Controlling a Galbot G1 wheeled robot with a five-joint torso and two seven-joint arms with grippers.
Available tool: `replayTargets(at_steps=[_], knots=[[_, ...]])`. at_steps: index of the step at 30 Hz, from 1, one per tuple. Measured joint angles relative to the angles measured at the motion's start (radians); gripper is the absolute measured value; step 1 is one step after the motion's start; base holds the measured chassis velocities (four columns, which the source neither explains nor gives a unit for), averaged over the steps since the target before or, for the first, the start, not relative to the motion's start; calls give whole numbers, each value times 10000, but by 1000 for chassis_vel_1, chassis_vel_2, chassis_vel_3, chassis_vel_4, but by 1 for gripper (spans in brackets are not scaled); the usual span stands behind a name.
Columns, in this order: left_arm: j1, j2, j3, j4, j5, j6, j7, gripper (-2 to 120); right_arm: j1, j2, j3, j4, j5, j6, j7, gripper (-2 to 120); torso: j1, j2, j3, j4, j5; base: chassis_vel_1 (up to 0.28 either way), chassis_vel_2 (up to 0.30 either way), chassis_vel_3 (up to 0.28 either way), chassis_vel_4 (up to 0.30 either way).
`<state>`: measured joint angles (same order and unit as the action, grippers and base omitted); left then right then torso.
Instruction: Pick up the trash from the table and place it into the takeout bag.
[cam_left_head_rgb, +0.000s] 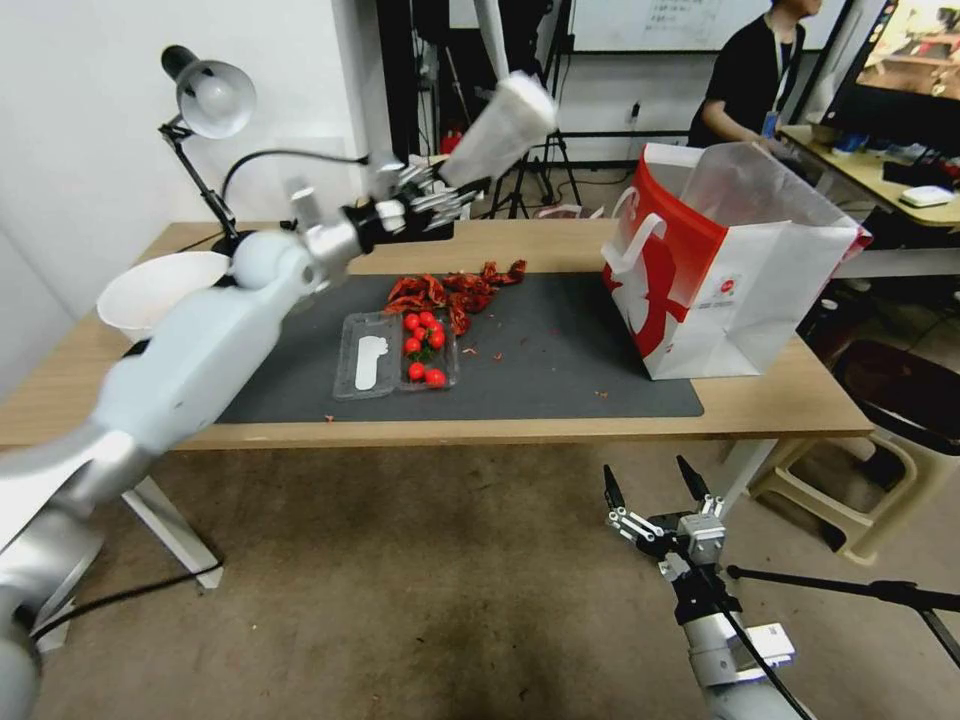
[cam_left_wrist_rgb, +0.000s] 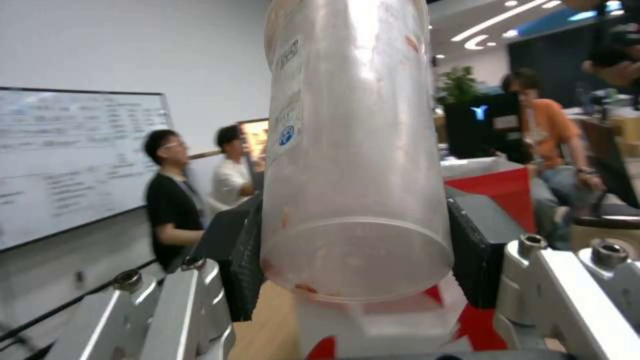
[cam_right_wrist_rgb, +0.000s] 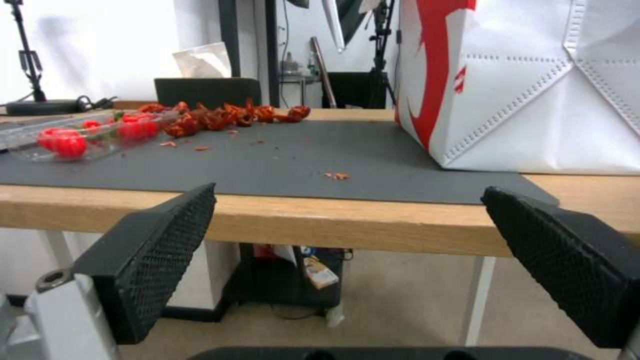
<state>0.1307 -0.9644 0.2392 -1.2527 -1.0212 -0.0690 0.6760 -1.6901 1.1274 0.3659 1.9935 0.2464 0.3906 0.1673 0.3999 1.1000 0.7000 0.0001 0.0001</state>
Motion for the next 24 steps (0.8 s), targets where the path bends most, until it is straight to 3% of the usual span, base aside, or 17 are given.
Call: replayTargets(at_steps=[5, 7, 8, 11, 15, 21, 24], knots=[[-449, -423, 282, 345, 113, 46, 307, 54, -17, 26, 28, 3, 0, 3, 3, 100, 2, 0, 0, -4, 2, 0, 0, 0, 0], [-1142, -1305, 941, 997, 156, 80, 493, 54, -15, 52, 76, 13, 4, 4, 6, 100, 1, -1, 2, -1, -3, 0, 0, 0, 0], [-1142, -1305, 941, 997, 156, 80, 493, 54, -15, 52, 76, 13, 4, 4, 6, 100, 1, -1, 2, -1, -3, 0, 0, 0, 0], [-2397, -2701, 2001, 2199, 251, 168, 553, 54, 62, 128, 79, -16, 12, 4, 6, 100, 2, -1, 0, -6, 3, 0, 0, 0, 0], [-3317, -3473, 2659, 3032, 350, 473, 582, 54, 57, 166, 78, -61, 10, 4, 5, 100, 2, -1, 0, 0, 1, 0, 0, 0, 0], [-3979, -3867, 3422, 3129, 1311, 628, 218, 54, 35, 178, 76, -95, 4, 23, 4, 100, 1, -1, -1, 0, 0, 0, 0, 0, 0], [-4903, -4234, 4073, 3489, 2642, 986, -755, 54, -10, 179, 56, -86, -24, 39, 4, 100, 0, -1, -1, 0, 0, 0, 0, 0, 0]])
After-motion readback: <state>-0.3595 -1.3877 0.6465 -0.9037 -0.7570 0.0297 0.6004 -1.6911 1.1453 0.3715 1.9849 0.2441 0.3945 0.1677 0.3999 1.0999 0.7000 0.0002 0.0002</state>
